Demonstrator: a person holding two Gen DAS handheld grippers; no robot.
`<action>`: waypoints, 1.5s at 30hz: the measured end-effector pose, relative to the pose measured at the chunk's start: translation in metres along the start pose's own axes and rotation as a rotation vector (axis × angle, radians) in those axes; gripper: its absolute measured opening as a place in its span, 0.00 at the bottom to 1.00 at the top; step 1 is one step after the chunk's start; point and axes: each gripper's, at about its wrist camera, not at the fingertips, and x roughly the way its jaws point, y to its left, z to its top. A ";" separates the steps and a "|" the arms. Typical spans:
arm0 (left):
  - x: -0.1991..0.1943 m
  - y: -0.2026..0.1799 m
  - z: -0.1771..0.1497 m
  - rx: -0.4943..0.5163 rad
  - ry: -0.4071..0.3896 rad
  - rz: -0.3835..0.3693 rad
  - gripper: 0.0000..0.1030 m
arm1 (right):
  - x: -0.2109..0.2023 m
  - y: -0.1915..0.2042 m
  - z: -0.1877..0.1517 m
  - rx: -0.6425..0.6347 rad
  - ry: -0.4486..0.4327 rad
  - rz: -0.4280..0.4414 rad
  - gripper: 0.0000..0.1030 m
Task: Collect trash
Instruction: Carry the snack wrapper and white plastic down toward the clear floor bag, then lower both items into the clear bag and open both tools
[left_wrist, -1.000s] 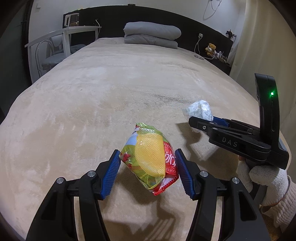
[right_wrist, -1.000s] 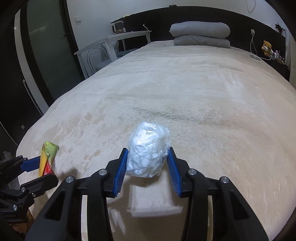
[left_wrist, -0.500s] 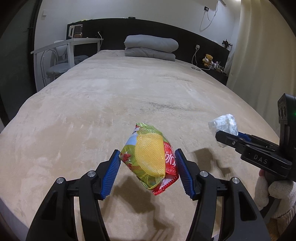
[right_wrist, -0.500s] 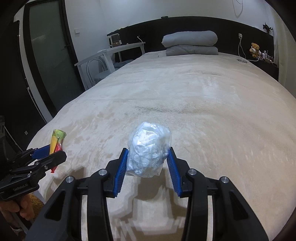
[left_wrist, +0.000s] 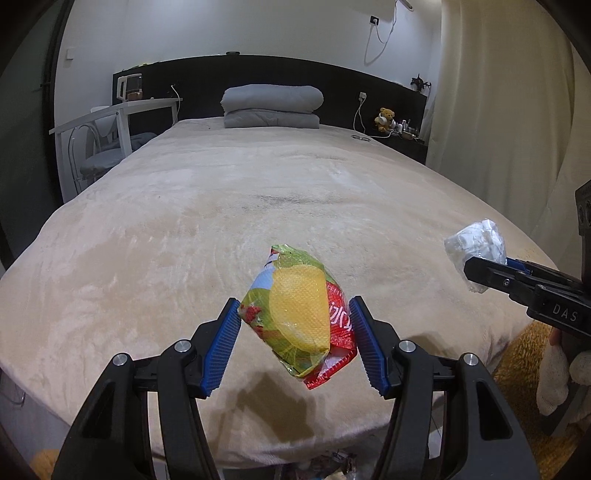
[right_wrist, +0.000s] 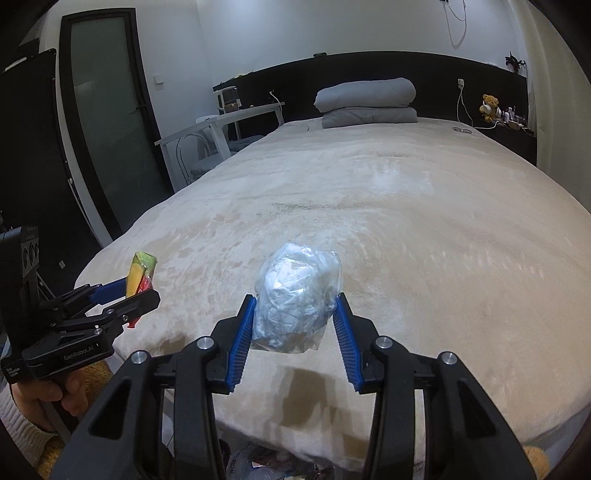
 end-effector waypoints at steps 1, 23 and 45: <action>-0.005 -0.003 -0.004 -0.004 -0.004 -0.004 0.57 | -0.007 0.001 -0.005 -0.004 -0.002 -0.001 0.42; -0.047 -0.057 -0.093 0.024 0.135 -0.145 0.57 | -0.054 0.028 -0.107 -0.087 0.192 0.061 0.42; 0.030 -0.064 -0.153 -0.026 0.605 -0.187 0.57 | 0.018 0.005 -0.156 0.071 0.612 0.047 0.42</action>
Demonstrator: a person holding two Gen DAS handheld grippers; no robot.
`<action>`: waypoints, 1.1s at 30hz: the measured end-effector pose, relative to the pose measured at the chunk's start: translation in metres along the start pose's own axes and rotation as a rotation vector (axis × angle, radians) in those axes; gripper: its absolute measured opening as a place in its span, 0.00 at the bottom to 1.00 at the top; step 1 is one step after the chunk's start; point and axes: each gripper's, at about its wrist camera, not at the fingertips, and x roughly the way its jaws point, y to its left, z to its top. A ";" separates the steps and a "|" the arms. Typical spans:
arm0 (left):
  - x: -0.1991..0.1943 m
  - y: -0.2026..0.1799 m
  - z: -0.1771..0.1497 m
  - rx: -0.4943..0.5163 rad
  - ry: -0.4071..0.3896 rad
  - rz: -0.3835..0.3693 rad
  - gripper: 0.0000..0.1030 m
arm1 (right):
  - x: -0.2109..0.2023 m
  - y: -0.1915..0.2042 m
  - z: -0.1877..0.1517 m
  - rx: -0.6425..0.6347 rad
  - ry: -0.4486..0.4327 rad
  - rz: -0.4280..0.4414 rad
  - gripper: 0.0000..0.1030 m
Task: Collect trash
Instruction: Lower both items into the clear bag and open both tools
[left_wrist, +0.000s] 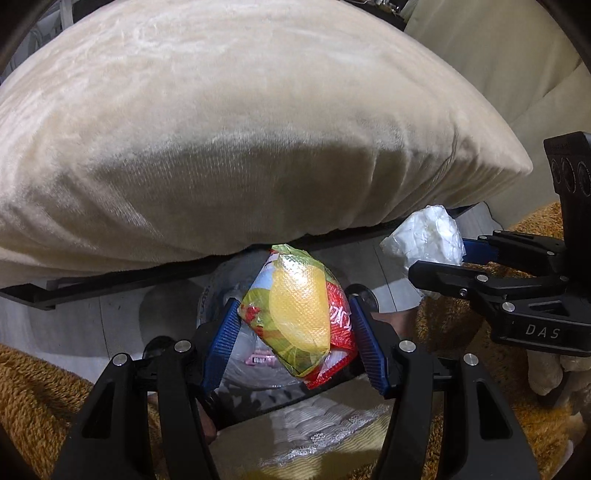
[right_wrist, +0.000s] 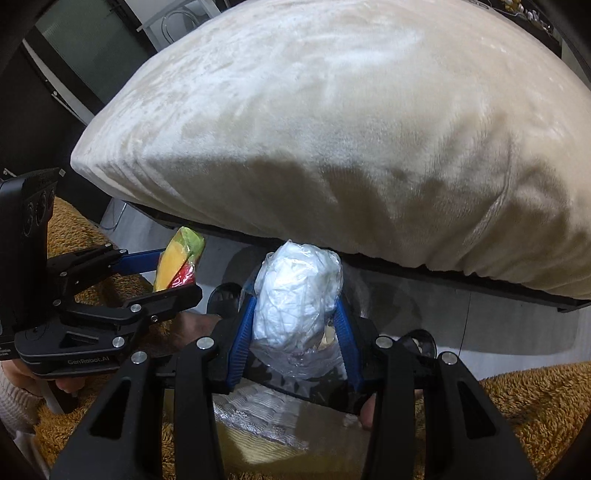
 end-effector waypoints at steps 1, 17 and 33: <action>0.004 0.000 0.001 -0.003 0.020 0.000 0.57 | 0.005 -0.001 0.000 0.004 0.023 -0.001 0.42; 0.045 0.014 0.001 -0.059 0.205 -0.013 0.58 | 0.051 -0.010 0.013 0.064 0.194 0.006 0.43; 0.032 0.020 0.004 -0.091 0.150 0.022 0.70 | 0.037 -0.010 0.010 0.081 0.132 -0.004 0.53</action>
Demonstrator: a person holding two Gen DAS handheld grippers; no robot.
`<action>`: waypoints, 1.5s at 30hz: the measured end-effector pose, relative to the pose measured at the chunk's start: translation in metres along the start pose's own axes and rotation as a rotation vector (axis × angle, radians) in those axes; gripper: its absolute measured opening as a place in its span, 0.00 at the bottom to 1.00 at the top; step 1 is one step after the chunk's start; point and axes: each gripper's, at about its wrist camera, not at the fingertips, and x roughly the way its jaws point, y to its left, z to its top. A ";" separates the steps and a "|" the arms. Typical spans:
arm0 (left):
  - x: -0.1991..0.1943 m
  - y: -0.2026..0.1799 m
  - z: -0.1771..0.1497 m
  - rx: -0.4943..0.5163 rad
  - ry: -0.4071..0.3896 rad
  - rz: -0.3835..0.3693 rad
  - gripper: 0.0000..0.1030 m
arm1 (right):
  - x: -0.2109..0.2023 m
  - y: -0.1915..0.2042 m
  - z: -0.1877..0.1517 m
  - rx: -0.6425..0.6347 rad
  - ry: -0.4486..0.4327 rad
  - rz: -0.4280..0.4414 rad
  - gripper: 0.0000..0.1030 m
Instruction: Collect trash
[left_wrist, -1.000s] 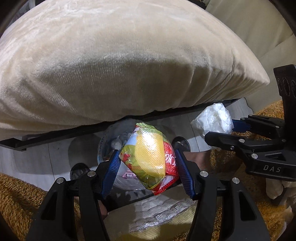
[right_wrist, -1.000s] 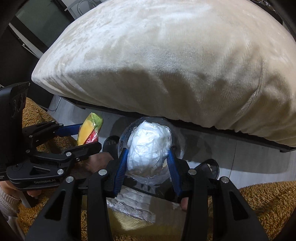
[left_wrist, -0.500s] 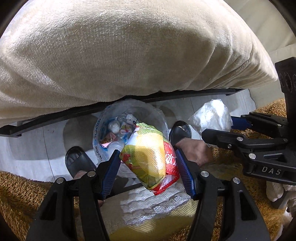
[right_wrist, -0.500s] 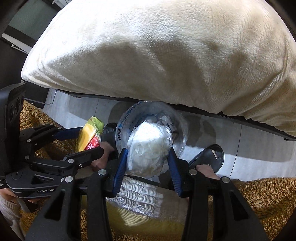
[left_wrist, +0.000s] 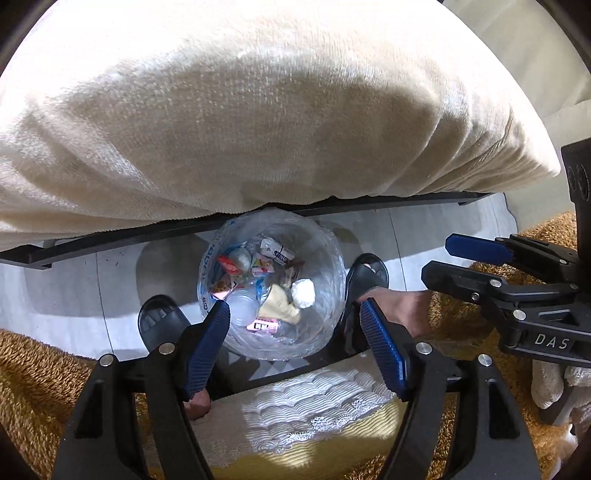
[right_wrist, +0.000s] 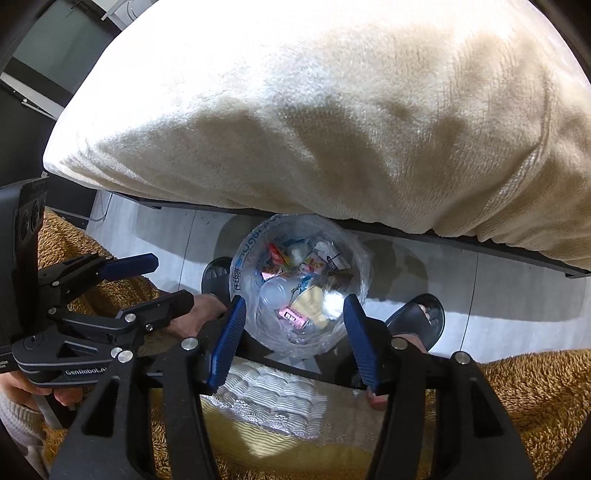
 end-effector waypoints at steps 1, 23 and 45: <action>-0.002 0.000 0.000 0.000 -0.011 0.000 0.70 | -0.002 0.001 0.000 -0.006 -0.009 0.001 0.53; -0.095 -0.005 -0.006 0.035 -0.426 -0.049 0.70 | -0.089 0.020 -0.021 -0.148 -0.455 -0.043 0.53; -0.181 -0.033 -0.028 0.176 -0.870 0.023 0.94 | -0.175 0.017 -0.047 -0.150 -0.911 -0.166 0.94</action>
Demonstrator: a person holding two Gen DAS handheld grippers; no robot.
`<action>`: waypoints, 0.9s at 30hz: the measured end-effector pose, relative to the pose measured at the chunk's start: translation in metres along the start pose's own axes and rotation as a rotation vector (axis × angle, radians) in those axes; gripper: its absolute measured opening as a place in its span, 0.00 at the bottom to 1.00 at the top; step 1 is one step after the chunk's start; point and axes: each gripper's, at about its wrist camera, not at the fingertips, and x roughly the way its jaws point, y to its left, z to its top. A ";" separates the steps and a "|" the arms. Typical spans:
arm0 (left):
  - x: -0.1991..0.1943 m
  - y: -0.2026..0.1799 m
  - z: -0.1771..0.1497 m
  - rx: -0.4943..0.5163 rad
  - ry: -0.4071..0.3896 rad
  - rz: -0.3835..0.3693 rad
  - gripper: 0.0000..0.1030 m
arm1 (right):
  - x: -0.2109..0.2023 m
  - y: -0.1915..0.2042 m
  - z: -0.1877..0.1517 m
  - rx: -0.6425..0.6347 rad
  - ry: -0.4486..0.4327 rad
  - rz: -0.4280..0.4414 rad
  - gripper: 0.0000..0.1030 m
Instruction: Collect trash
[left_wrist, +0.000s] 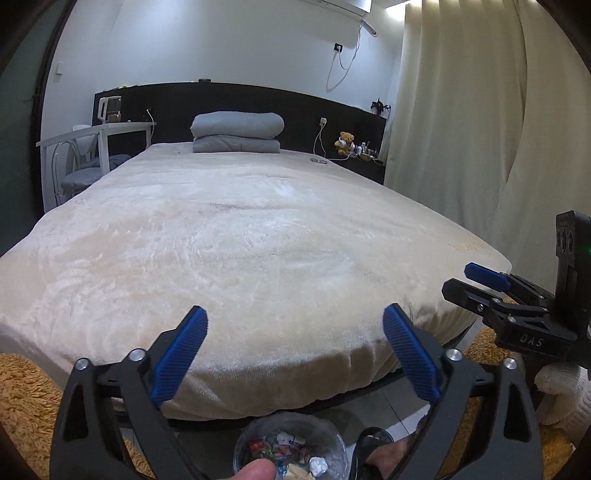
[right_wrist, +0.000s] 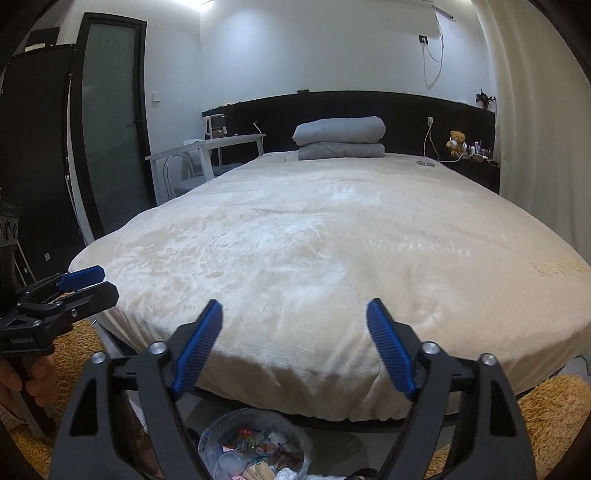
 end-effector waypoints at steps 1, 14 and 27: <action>0.000 0.000 0.000 -0.001 0.001 -0.002 0.94 | -0.002 0.000 0.000 -0.002 -0.014 0.002 0.95; -0.003 -0.008 -0.002 0.058 -0.036 0.028 0.94 | -0.006 0.004 0.002 -0.030 -0.042 -0.004 0.95; -0.004 -0.008 -0.001 0.073 -0.060 0.055 0.94 | -0.007 0.008 0.001 -0.036 -0.048 0.010 0.95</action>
